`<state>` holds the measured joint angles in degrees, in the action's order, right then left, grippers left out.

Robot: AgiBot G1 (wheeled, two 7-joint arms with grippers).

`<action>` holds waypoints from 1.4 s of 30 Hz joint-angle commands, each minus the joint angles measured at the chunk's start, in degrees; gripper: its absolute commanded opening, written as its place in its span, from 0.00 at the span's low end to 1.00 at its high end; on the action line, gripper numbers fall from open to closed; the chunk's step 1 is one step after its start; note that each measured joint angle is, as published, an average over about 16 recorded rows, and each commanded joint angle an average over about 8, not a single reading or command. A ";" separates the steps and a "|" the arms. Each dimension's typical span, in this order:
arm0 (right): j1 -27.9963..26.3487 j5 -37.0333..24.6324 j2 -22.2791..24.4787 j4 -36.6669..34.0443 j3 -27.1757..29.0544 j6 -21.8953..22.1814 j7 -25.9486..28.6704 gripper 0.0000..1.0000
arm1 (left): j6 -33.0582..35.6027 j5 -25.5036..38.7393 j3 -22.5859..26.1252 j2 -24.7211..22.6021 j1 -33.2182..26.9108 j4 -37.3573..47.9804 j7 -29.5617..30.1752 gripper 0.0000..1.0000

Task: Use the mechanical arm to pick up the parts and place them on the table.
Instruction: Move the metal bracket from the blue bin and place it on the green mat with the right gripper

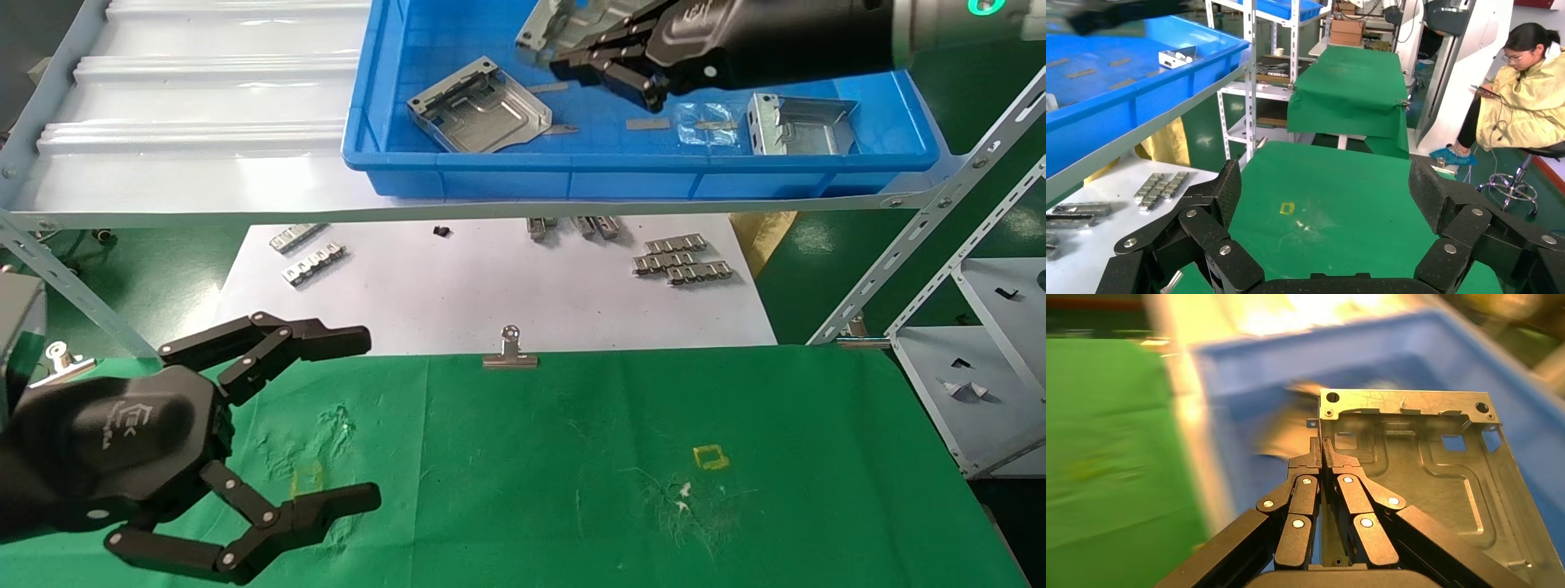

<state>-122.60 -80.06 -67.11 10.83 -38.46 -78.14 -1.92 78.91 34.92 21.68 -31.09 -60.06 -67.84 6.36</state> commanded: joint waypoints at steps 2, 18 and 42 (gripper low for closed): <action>-1.46 0.64 1.97 0.28 0.05 -8.20 -2.20 0.00 | 0.00 0.00 0.00 0.00 0.00 0.00 0.00 1.00; 1.52 13.83 16.78 22.73 -12.59 -14.09 1.42 0.00 | 0.00 0.00 0.00 0.00 0.00 0.00 0.00 1.00; 13.32 26.11 24.95 31.19 -41.06 -12.50 -6.62 0.00 | 0.00 0.00 0.00 0.00 0.00 0.00 0.00 1.00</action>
<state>-109.58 -54.13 -42.22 41.50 -79.03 -90.71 -8.65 78.91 34.92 21.68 -31.09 -60.06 -67.84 6.36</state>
